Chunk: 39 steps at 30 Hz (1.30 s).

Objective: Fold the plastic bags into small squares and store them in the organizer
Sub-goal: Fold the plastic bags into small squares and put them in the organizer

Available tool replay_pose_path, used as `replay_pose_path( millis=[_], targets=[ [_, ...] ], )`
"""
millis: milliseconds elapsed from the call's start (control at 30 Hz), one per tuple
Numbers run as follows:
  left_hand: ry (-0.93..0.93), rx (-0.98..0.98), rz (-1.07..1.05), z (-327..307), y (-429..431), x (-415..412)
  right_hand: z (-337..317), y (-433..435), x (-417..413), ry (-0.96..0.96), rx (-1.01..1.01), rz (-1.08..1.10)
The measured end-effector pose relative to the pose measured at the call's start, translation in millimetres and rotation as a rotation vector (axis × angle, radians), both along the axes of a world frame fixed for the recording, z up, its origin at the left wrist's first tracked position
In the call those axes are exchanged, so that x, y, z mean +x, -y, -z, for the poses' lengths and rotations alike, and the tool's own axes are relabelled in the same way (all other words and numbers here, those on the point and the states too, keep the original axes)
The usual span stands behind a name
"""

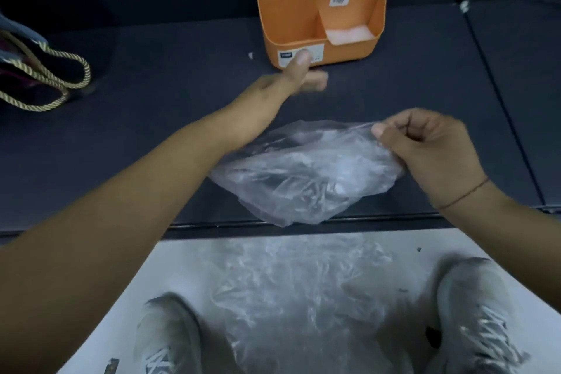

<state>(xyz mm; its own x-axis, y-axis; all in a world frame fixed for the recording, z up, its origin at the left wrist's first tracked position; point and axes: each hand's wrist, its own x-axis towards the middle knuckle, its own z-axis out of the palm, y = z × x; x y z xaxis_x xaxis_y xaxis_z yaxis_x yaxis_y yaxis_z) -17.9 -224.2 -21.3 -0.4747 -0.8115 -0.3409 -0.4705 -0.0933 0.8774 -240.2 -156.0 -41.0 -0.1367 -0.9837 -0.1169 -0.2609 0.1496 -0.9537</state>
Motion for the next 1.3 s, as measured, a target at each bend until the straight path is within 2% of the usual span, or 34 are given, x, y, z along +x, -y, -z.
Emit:
replay_pose_path(
  millis=[67, 133, 200, 267, 300, 367, 433, 500, 600, 700, 800, 967, 1067, 1200, 1300],
  targets=[
    [-0.068, 0.181, 0.106, -8.9, -25.1, 4.3, 1.5, 11.8, -7.5, 0.006, 0.027, 0.048],
    [-0.079, 0.187, 0.182, -10.0, -40.1, 9.0, 0.0, 19.9, -10.7, 0.054, 0.094, 0.05],
    [-0.121, 0.195, 0.112, -3.2, -50.7, 8.1, 0.4, 23.2, -11.1, 0.088, 0.222, 0.021],
    [-0.151, 0.19, -0.108, 3.4, -58.3, 2.1, 1.4, 22.7, -9.9, 0.055, 0.296, 0.021],
    [-0.159, 0.188, -0.21, 6.6, -60.3, 1.0, 0.6, 21.4, -10.2, 0.023, 0.258, 0.033],
    [-0.162, 0.198, -0.306, 16.0, -61.3, 4.1, -4.9, 15.8, -12.0, -0.053, 0.05, -0.029],
    [-0.194, 0.258, -0.328, 22.0, -61.1, 8.9, -13.4, 10.4, -14.5, -0.183, -0.115, -0.277],
    [-0.235, 0.319, -0.348, 22.7, -61.7, 11.1, -15.5, 9.0, -11.6, -0.309, -0.149, -0.486],
    [-0.295, 0.348, -0.334, 20.3, -63.7, 10.4, -10.9, 14.8, 0.8, -0.338, -0.141, -0.487],
    [-0.276, 0.311, -0.319, 18.6, -62.3, 16.6, -12.0, 22.0, 9.6, -0.212, -0.146, -0.391],
    [-0.255, 0.274, -0.386, 19.5, -58.5, 28.6, -16.4, 25.7, 7.6, 0.04, -0.115, -0.282],
    [-0.158, 0.272, -0.439, 25.3, -51.6, 56.5, -16.2, 33.7, -4.1, 0.51, 0.134, -0.103],
    [-0.108, 0.242, -0.511, 27.4, -49.3, 65.1, -16.9, 38.2, -8.3, 0.632, 0.255, -0.057],
    [0.099, -0.153, -0.656, 33.3, -45.1, 69.7, -17.2, 41.7, -10.9, 0.726, 0.272, -0.019],
    [0.154, -0.437, -0.522, 15.8, -56.5, 52.9, -12.9, 41.3, -12.6, 0.723, 0.268, -0.023]
  ],
)
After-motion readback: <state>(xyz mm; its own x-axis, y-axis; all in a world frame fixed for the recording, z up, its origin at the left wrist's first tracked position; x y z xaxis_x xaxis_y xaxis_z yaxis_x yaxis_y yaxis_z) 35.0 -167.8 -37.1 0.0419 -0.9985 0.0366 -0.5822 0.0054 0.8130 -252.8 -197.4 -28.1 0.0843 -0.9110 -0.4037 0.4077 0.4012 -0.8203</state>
